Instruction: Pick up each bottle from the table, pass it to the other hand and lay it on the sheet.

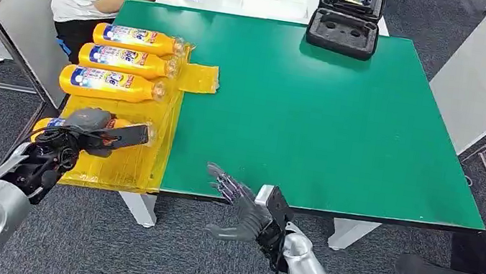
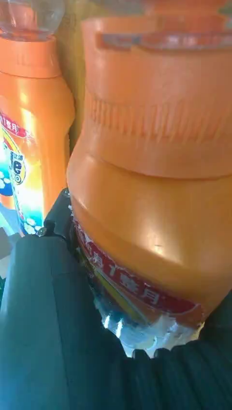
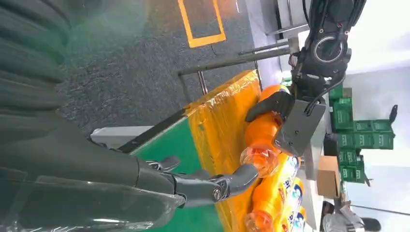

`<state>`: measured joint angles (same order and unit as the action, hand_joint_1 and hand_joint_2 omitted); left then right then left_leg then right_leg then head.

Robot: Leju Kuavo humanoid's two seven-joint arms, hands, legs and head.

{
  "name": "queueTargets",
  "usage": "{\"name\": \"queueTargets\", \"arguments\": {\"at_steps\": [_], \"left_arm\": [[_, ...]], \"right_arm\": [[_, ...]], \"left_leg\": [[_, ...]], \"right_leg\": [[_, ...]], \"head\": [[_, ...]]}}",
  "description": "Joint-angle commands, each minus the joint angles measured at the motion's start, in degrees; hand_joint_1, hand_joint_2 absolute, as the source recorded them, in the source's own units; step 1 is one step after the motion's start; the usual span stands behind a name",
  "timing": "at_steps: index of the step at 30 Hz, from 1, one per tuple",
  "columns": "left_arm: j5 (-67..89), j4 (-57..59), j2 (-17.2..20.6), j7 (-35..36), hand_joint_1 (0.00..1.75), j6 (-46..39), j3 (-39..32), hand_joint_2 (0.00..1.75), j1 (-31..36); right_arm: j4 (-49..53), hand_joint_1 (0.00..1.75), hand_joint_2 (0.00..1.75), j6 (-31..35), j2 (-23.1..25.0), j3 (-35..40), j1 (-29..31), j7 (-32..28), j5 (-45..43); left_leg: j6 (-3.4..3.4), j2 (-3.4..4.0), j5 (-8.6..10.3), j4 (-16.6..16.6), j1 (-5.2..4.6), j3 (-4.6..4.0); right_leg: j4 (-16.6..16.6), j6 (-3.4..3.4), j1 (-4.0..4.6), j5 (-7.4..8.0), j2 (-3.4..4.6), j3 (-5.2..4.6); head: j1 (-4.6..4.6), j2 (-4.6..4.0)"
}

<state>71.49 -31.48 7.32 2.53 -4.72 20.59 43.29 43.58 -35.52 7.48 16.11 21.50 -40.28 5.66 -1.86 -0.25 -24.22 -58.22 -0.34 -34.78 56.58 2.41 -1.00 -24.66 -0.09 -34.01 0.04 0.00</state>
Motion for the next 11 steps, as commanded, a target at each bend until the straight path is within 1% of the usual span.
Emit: {"name": "queueTargets", "arguments": {"at_steps": [1,3,5,6,7,8,9,10,11], "left_arm": [[1.45,4.12,0.11,0.98,1.69,0.27,-0.25,1.75,1.79],[0.76,4.51,-0.14,-0.11,1.69,1.09,-1.20,1.75,1.94],[0.81,4.60,-0.15,-0.35,1.62,1.32,-1.31,1.75,1.99],[0.59,5.00,-0.16,-1.59,1.59,2.62,-1.86,1.75,2.11],[0.69,5.06,-0.03,-1.68,1.50,2.72,-1.84,1.75,2.10],[0.88,5.16,0.06,-1.76,1.47,2.87,-1.77,1.75,2.10],[0.88,5.28,0.10,-1.76,1.40,2.95,-1.83,1.75,2.03],[0.88,5.58,0.04,-1.95,1.45,3.33,-2.13,1.75,2.12],[0.88,5.58,0.04,-1.95,1.45,3.33,-2.13,1.75,2.12]], "right_arm": [[-5.31,0.00,1.75,-0.60,0.20,0.59,3.19,0.28,-0.03],[-5.63,0.00,1.75,-0.46,0.22,0.54,3.24,0.28,0.01],[-5.67,0.00,1.75,-0.49,0.19,0.50,3.15,0.28,-0.02],[-5.62,0.00,1.75,-0.41,0.09,0.64,3.03,0.28,0.13],[-5.65,0.00,1.75,-0.46,0.12,0.65,3.02,0.28,0.13],[-5.73,0.00,1.75,-0.41,0.14,0.66,3.02,0.28,0.15],[-5.81,0.00,1.75,-0.31,0.17,0.68,3.00,0.28,0.19],[-5.88,0.00,1.75,-0.27,0.22,0.67,3.07,0.28,0.21],[-5.88,0.00,1.75,-0.27,0.22,0.67,3.07,0.28,0.21]], "left_leg": [[0.09,0.08,-0.05,0.00,0.07,0.11],[0.13,0.09,-0.08,0.00,0.11,0.17],[0.07,0.05,-0.03,0.00,0.05,0.05],[0.12,0.09,-0.08,-0.01,0.10,0.15],[0.11,0.07,-0.07,-0.03,0.09,0.11],[0.13,0.08,-0.09,-0.03,0.12,0.17],[0.11,0.08,-0.07,-0.02,0.10,0.12],[0.09,0.06,-0.05,0.00,0.07,0.10],[0.15,0.11,-0.11,-0.03,0.14,0.21]], "right_leg": [[-0.02,-0.09,0.07,-0.02,0.06,0.10],[-0.05,-0.12,0.12,-0.03,0.07,0.18],[-0.02,-0.06,0.05,-0.01,0.04,0.06],[-0.03,-0.11,0.10,-0.03,0.08,0.15],[-0.02,-0.10,0.09,-0.03,0.06,0.12],[-0.03,-0.12,0.13,-0.05,0.07,0.18],[-0.03,-0.10,0.10,-0.03,0.07,0.13],[-0.02,-0.09,0.08,-0.02,0.05,0.10],[-0.03,-0.15,0.15,-0.05,0.09,0.22]], "head": [[0.00,0.00],[0.00,0.00],[0.00,0.00],[0.00,0.00],[0.00,0.00],[0.00,0.00],[0.00,0.00],[0.00,0.00],[0.00,0.00]]}}
